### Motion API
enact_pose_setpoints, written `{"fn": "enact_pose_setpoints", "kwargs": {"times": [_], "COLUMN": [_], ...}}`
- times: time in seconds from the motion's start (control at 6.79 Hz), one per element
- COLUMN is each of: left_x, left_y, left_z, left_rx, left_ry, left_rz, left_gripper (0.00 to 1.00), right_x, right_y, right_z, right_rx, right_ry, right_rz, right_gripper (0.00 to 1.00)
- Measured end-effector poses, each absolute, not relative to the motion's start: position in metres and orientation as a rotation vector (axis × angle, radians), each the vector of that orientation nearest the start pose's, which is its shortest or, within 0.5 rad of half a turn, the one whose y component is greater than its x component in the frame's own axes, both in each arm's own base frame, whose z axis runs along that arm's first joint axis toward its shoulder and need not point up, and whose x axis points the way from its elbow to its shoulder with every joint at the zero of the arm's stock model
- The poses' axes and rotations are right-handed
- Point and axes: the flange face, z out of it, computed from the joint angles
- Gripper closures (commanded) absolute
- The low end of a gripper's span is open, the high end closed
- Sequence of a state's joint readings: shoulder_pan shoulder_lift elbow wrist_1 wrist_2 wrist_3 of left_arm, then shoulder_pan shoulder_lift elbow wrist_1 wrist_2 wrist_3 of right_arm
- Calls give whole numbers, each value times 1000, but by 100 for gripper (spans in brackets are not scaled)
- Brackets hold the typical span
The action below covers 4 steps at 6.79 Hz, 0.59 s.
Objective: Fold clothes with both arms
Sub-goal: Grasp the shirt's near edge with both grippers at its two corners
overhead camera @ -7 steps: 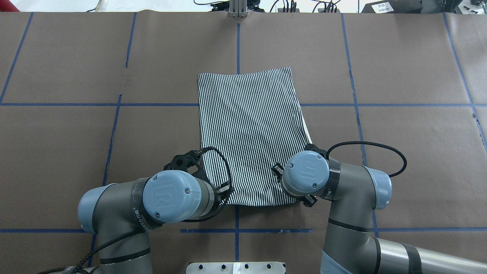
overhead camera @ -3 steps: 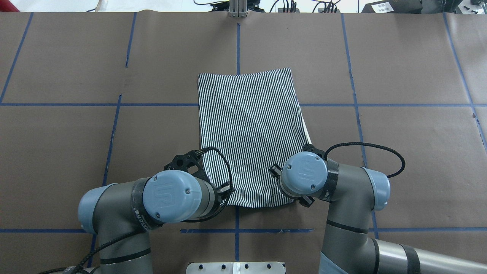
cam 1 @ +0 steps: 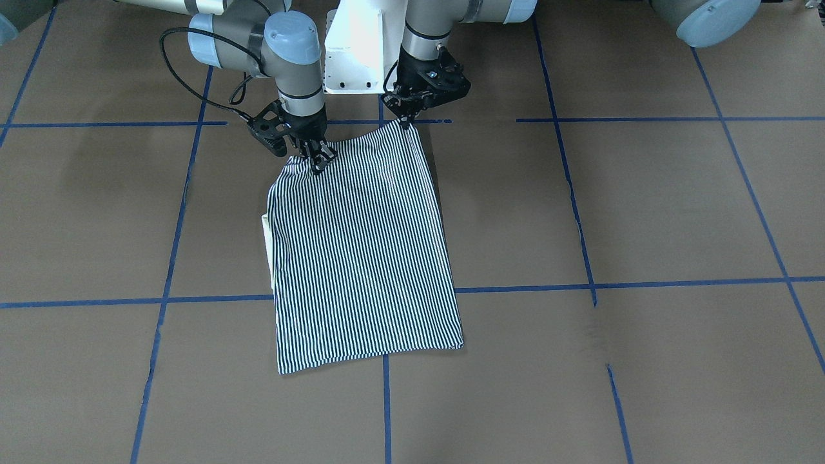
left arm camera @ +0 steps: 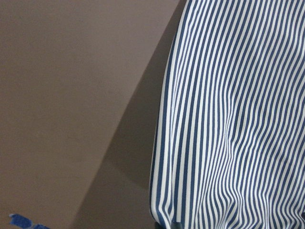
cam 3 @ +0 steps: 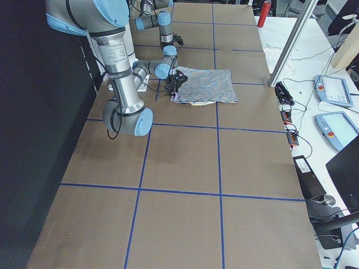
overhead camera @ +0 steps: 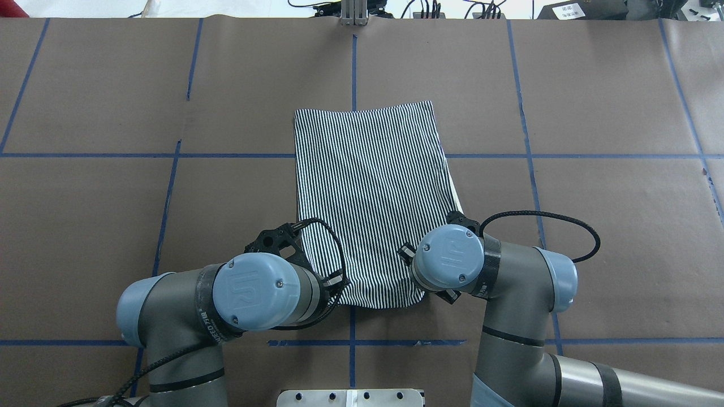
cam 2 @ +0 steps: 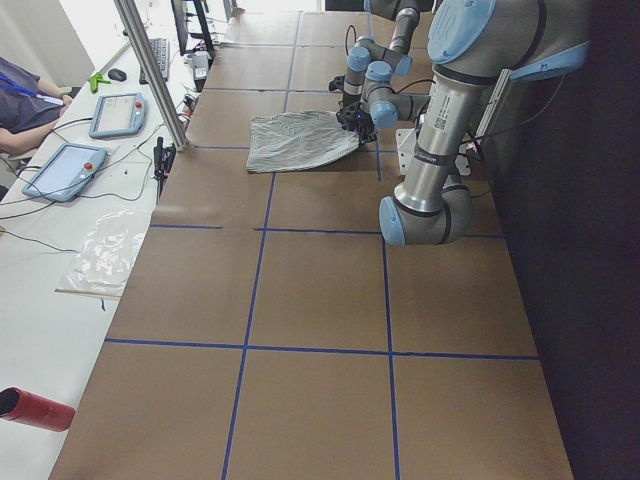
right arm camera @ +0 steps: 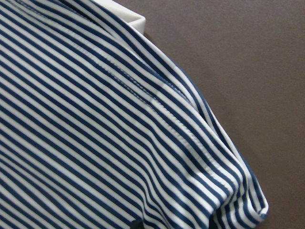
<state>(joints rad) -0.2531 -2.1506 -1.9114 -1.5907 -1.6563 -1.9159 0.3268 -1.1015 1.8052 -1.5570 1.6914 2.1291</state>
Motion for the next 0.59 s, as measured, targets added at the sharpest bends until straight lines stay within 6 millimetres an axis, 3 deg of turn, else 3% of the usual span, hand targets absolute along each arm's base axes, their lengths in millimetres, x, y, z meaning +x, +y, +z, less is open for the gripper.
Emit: {"fn": "enact_pose_setpoints", "kwargs": {"times": [0.59], "left_x": [553], "left_y": [-272], "left_z": [182], "left_rx": [-124], "left_ry": [952], "left_rz": [-509], "left_gripper": [100], "right_x": [-550], "right_y": [-315], "right_z": [280], "right_rx": [-211], "right_ry": [-760], "right_rz": [786], "right_gripper": [100]}}
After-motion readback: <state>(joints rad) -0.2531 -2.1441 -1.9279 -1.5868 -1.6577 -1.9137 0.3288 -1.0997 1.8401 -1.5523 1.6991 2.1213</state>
